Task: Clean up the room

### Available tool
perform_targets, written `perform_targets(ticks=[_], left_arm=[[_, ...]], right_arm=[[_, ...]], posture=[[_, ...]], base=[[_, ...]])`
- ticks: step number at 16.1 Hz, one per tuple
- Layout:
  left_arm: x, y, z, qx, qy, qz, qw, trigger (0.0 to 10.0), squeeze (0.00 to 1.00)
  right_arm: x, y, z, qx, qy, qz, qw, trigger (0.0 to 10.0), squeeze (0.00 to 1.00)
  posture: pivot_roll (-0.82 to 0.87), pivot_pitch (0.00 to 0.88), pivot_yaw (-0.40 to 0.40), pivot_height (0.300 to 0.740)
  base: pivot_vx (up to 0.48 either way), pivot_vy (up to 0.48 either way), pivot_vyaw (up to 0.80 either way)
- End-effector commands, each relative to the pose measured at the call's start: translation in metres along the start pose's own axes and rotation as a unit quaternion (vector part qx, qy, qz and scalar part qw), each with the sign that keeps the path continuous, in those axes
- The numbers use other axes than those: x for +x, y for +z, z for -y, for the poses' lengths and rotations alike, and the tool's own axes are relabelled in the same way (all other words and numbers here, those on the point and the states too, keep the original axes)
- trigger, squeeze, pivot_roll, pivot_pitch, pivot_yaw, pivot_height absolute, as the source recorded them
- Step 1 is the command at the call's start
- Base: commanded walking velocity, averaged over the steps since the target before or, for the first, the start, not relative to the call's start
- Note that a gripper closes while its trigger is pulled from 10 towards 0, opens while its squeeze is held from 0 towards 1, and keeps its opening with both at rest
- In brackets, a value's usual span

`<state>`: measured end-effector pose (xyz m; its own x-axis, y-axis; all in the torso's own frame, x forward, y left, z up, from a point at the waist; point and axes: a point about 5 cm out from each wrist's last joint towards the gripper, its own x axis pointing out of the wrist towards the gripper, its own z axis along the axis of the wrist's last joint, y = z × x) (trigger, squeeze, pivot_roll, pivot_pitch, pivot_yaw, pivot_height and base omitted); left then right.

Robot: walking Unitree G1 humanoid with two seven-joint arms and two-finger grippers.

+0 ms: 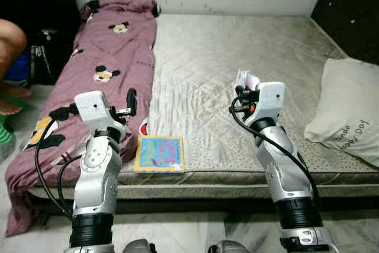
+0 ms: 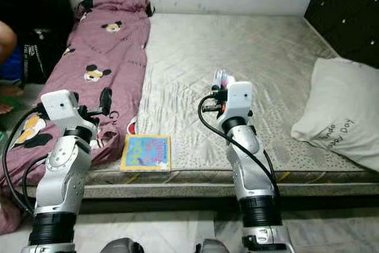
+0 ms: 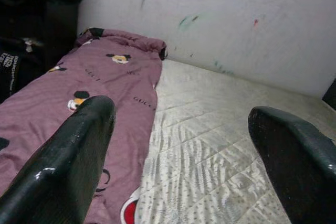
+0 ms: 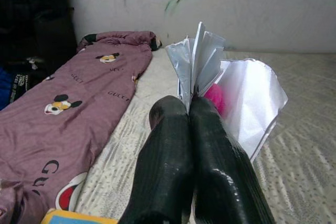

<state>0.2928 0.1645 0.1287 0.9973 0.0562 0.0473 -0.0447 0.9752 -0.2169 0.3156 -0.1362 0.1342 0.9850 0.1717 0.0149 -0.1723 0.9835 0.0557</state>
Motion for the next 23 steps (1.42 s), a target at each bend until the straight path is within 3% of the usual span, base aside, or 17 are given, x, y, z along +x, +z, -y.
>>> perform_targets(ticks=[1,10,16,18,23], left_arm=[[0.000,0.004,0.002,0.000,-0.008,0.010,1.000,10.0,0.00],[0.001,0.005,0.001,0.003,-0.011,0.007,1.000,10.0,0.00],[0.002,0.005,-0.005,0.014,0.010,0.006,1.000,10.0,0.00],[0.001,0.004,-0.012,0.009,0.040,0.003,0.999,10.0,0.00],[-0.003,0.006,-0.016,0.002,0.038,0.000,0.999,10.0,0.00]], right_arm=[[0.001,0.005,0.003,-0.001,-0.005,0.007,1.000,10.0,0.00],[0.001,0.007,0.004,-0.001,-0.012,0.016,1.000,10.0,0.00],[0.003,0.007,0.005,-0.001,-0.014,0.017,1.000,10.0,0.00],[0.003,0.005,0.006,0.000,-0.018,0.015,1.000,10.0,0.00],[0.005,0.004,0.004,0.000,-0.016,0.014,1.000,10.0,0.00]], posture=[[-0.09,0.000,-0.007,0.740],[-0.09,0.000,0.001,0.740],[-0.08,0.000,-0.001,0.740],[-0.08,0.000,0.005,0.740],[-0.07,0.000,0.011,0.740]], base=[[0.326,0.000,0.00],[0.350,0.000,0.00],[0.000,0.000,0.00],[0.000,0.000,0.00],[0.000,0.277,-0.71]])
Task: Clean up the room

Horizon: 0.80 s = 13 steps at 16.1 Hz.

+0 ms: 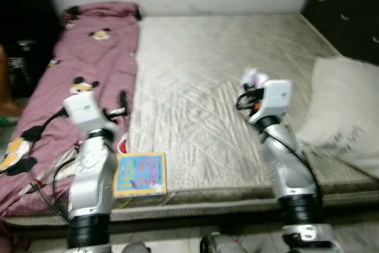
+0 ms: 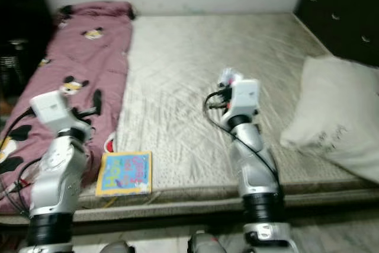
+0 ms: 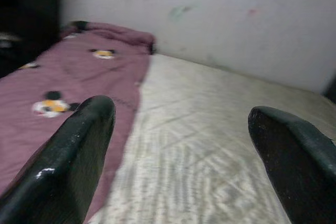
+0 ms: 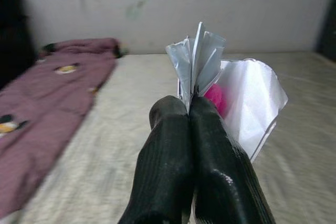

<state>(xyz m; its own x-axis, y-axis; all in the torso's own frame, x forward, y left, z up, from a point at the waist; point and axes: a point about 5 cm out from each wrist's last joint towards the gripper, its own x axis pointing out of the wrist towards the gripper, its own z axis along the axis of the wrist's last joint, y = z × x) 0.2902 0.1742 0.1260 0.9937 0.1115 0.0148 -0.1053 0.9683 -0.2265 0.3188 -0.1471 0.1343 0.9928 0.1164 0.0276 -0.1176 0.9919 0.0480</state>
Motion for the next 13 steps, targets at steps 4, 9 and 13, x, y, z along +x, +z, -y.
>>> perform_targets(ticks=[4,9,13], left_arm=[[-0.003,-0.002,-0.006,0.013,0.009,0.003,1.000,10.0,0.00],[-0.016,-0.009,-0.010,0.016,0.016,-0.011,1.000,10.0,0.00],[-0.014,-0.007,0.000,-0.001,0.017,-0.001,1.000,10.0,0.00]], right_arm=[[0.004,0.000,-0.004,0.005,0.013,0.001,1.000,10.0,0.00],[-0.001,-0.009,-0.010,-0.005,0.035,-0.011,0.999,10.0,0.00],[0.002,-0.015,-0.034,-0.034,0.108,-0.024,0.993,10.0,0.00]], posture=[[-0.06,0.000,0.005,0.740],[-0.05,0.000,0.000,0.740],[-0.03,0.000,-0.051,0.740]], base=[[0.000,0.480,0.00],[0.000,0.480,0.00],[0.000,0.480,0.00]])
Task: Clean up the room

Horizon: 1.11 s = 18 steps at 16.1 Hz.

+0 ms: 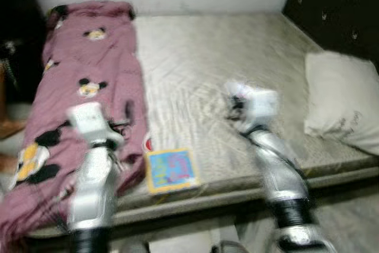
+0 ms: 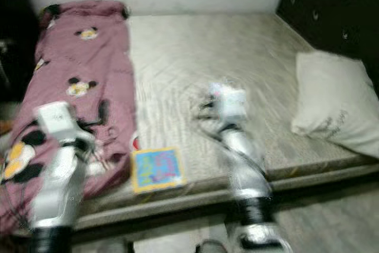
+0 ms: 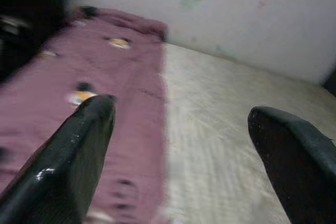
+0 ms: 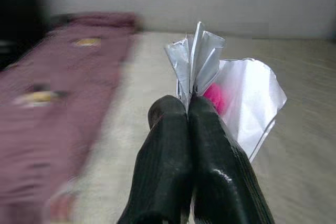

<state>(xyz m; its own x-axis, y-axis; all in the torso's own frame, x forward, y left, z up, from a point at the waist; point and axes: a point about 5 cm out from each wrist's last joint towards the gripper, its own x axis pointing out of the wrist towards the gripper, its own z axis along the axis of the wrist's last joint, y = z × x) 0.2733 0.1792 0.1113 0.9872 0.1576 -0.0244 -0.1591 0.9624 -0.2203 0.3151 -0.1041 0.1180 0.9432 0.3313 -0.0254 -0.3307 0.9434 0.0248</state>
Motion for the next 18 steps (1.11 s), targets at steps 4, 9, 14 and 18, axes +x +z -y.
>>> perform_targets(ticks=[4,9,14,18], left_arm=[[-0.003,0.001,0.013,0.003,-0.015,0.003,1.000,10.0,0.00],[0.001,0.003,0.010,0.009,-0.016,0.003,1.000,10.0,0.00],[0.000,0.003,0.012,0.011,-0.012,0.005,1.000,10.0,0.00],[0.003,0.005,0.013,0.012,-0.014,0.008,1.000,10.0,0.00]], right_arm=[[-0.005,-0.001,0.012,-0.017,-0.007,0.000,1.000,10.0,0.00],[0.001,0.008,0.000,-0.009,0.010,0.023,1.000,10.0,0.00],[0.008,0.018,-0.005,-0.021,0.030,0.042,0.998,10.0,0.00],[0.007,0.018,-0.012,-0.022,0.037,0.046,0.998,10.0,0.00]], posture=[[-0.05,0.000,-0.033,0.740],[-0.05,0.000,-0.039,0.740],[-0.06,0.000,-0.035,0.740],[-0.06,0.000,-0.038,0.740]], base=[[0.000,0.480,0.00],[0.000,0.480,0.00],[0.000,0.480,0.00],[0.000,0.480,0.40]])
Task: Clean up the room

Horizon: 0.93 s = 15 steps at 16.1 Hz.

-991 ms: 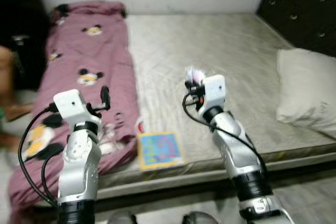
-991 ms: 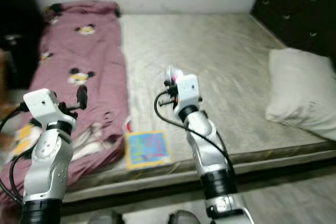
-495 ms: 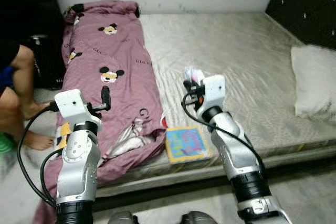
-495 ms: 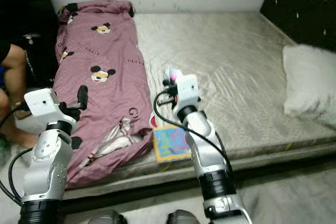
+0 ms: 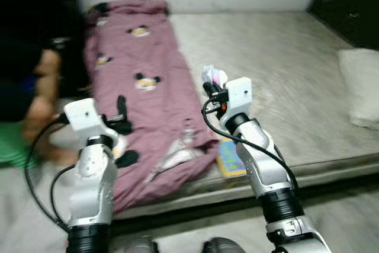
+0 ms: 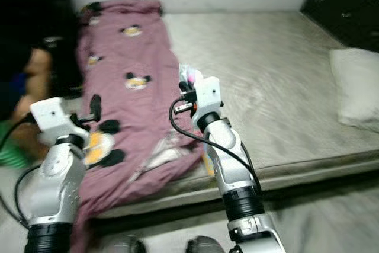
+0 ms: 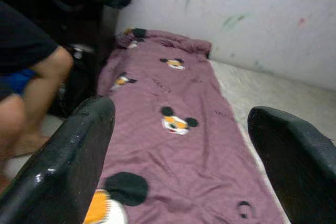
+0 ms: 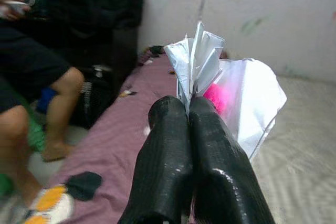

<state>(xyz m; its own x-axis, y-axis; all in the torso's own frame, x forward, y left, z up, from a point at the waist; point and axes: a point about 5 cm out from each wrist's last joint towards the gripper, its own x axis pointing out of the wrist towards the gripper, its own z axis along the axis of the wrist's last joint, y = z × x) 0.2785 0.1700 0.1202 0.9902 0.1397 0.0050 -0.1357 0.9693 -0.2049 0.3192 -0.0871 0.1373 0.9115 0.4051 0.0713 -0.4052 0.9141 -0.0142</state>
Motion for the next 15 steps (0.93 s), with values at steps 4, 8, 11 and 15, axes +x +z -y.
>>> perform_targets(ticks=[4,8,11,15], left_arm=[[-0.0042,-0.0035,0.0011,0.006,0.002,-0.009,1.000,10.0,0.00],[-0.0037,0.0022,0.0029,0.051,0.005,0.015,0.999,10.0,0.00],[-0.0023,0.0010,0.0019,0.036,0.002,0.012,0.999,10.0,0.00],[-0.0036,0.0001,0.0020,0.030,0.005,0.010,1.000,10.0,0.00]], right_arm=[[-0.0026,-0.0026,0.0005,-0.006,0.001,-0.006,1.000,10.0,0.00],[-0.0018,-0.0028,0.0020,-0.003,-0.002,-0.004,1.000,10.0,0.00],[-0.0023,-0.0025,0.0001,-0.010,0.001,-0.002,1.000,10.0,0.00],[-0.0026,-0.0024,-0.0007,-0.015,0.003,0.000,1.000,10.0,0.00]], posture=[[-0.05,0.000,-0.038,0.740],[-0.05,0.000,-0.036,0.740],[-0.05,0.000,-0.037,0.740],[-0.05,0.000,-0.038,0.740]], base=[[0.000,0.480,0.80],[0.000,0.119,0.31],[0.000,0.000,0.00],[0.000,0.000,0.60]])
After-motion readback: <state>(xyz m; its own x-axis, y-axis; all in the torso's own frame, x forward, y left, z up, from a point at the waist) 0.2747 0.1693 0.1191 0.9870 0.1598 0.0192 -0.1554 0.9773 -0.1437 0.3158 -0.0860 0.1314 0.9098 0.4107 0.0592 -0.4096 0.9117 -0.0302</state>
